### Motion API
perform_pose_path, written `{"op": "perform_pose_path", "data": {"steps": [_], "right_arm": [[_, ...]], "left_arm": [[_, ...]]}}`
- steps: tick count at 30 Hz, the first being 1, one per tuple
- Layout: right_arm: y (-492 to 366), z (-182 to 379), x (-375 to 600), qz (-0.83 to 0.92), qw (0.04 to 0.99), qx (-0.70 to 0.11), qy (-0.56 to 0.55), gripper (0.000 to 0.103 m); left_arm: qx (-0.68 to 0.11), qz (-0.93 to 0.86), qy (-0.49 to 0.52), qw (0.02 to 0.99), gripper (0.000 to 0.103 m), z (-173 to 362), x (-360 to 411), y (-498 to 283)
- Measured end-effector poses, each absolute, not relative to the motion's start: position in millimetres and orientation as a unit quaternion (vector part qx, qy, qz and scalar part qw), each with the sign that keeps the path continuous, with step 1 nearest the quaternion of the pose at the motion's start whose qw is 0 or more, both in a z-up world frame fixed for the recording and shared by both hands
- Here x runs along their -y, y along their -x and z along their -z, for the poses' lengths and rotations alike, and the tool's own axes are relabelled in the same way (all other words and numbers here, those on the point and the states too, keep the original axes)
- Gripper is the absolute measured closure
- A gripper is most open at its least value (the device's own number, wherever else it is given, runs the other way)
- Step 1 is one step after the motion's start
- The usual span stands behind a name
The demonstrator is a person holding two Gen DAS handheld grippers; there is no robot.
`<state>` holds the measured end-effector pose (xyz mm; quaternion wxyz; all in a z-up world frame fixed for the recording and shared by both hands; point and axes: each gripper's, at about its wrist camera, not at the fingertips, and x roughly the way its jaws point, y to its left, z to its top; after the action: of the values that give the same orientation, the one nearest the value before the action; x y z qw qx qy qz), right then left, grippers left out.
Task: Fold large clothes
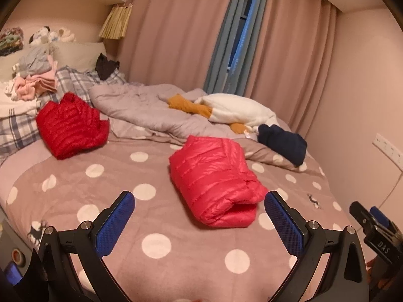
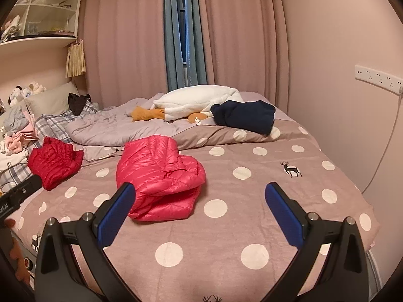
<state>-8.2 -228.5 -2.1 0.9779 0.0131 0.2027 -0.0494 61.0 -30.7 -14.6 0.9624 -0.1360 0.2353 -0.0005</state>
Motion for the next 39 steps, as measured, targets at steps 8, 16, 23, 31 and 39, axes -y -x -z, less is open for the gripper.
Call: {"op": "perform_pose_path", "data": {"steps": [8,16,23,31,39], "right_arm": [[8,3,223,0.052,0.977,-0.205,0.003,0.000],[5,3,220,0.055,0.977,-0.207,0.011,0.000],[8,1,221,0.059,0.978,-0.202,0.000,0.000],[10,3,224,0.050,0.977,-0.205,-0.010,0.000],[10,4,225,0.048,0.977,-0.209,-0.013,0.000]], "left_arm": [[-0.225,0.005,0.143,0.964,0.001,12,29,-57],[-0.224,-0.006,0.150,0.963,0.001,12,24,-59],[-0.226,-0.006,0.155,0.962,0.001,13,18,-61],[-0.224,-0.020,0.155,0.962,0.001,15,16,-58],[-0.225,-0.018,0.152,0.962,0.001,16,14,-58]]}}
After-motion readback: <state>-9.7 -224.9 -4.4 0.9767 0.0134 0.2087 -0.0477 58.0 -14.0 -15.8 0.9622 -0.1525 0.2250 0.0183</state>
